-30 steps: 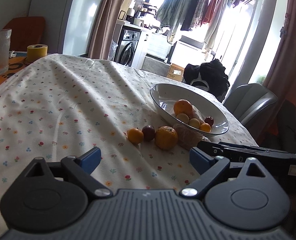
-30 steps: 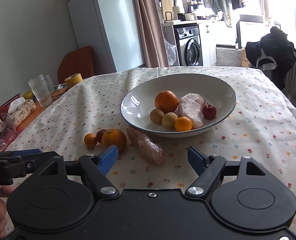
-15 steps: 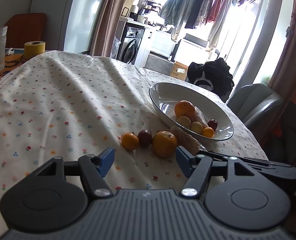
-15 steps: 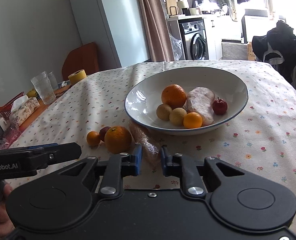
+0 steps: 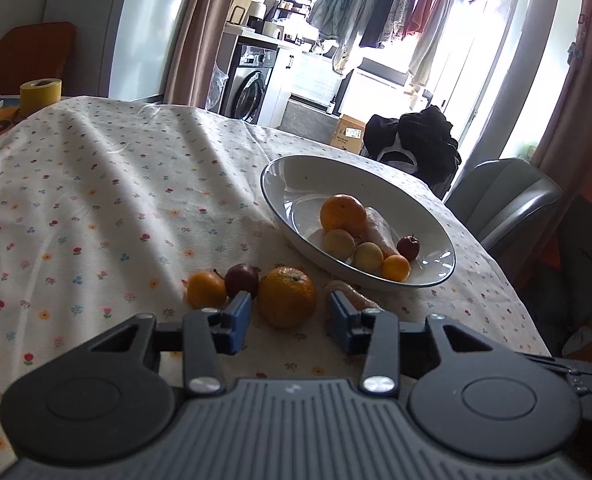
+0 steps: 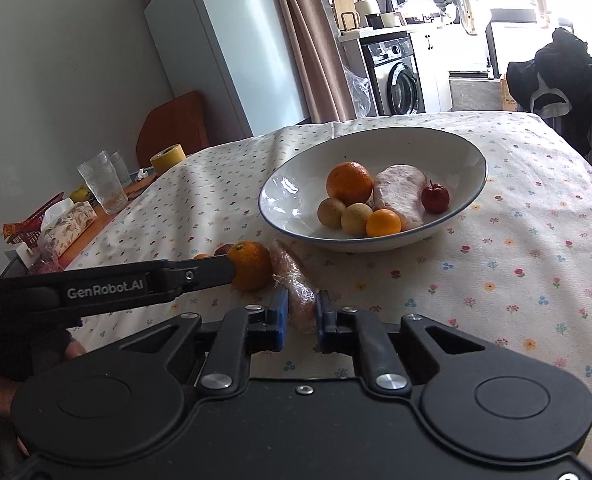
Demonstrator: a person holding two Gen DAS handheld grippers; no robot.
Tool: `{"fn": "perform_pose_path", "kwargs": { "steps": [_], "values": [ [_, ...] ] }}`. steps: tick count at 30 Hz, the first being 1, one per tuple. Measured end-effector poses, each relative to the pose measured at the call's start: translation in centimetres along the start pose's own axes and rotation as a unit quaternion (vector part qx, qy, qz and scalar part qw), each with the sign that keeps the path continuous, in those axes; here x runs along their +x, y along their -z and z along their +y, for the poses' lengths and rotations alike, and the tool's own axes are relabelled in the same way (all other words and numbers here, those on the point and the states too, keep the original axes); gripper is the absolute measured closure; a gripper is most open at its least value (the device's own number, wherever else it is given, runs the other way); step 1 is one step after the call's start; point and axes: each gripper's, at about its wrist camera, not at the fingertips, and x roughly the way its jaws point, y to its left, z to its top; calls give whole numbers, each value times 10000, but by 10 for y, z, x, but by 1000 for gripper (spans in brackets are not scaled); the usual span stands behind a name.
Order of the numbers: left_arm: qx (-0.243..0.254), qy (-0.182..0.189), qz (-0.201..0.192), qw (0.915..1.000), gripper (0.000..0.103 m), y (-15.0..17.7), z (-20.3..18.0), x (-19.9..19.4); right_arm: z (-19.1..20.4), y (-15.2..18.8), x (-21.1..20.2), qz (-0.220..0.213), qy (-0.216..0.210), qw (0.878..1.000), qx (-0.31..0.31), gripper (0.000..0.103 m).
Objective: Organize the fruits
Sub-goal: 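Grasp the large orange with the left gripper while the right gripper grasps the wrapped bread roll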
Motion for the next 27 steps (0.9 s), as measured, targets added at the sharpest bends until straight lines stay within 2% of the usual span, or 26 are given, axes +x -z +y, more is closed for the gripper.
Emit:
{"fn": "perform_pose_path", "kwargs": {
  "steps": [3,4,8,22,24,27],
  "values": [
    [-20,-40,47,10000,61,0,-3,5,-2,0,-1,75,-165,9998,76,87],
    [-12,-54,56,10000,61,0,-3,6,-1,0,-1,70,-164,9998,60,81],
    [-10,-84,91,9999,61,-1,-5,11,2,-1,3,24,-120,9999,-59,71],
    [19,-221,192,9996,61,-3,-6,27,1,-4,33,176,-147,9997,-97,70],
    [69,-288,189,9994,62,-2,-8,28,0,-4,33,174,-152,9997,-101,71],
    [158,-387,198,9989,66,-2,-13,28,-3,-3,32,183,-182,9996,-113,79]
  ]
}}
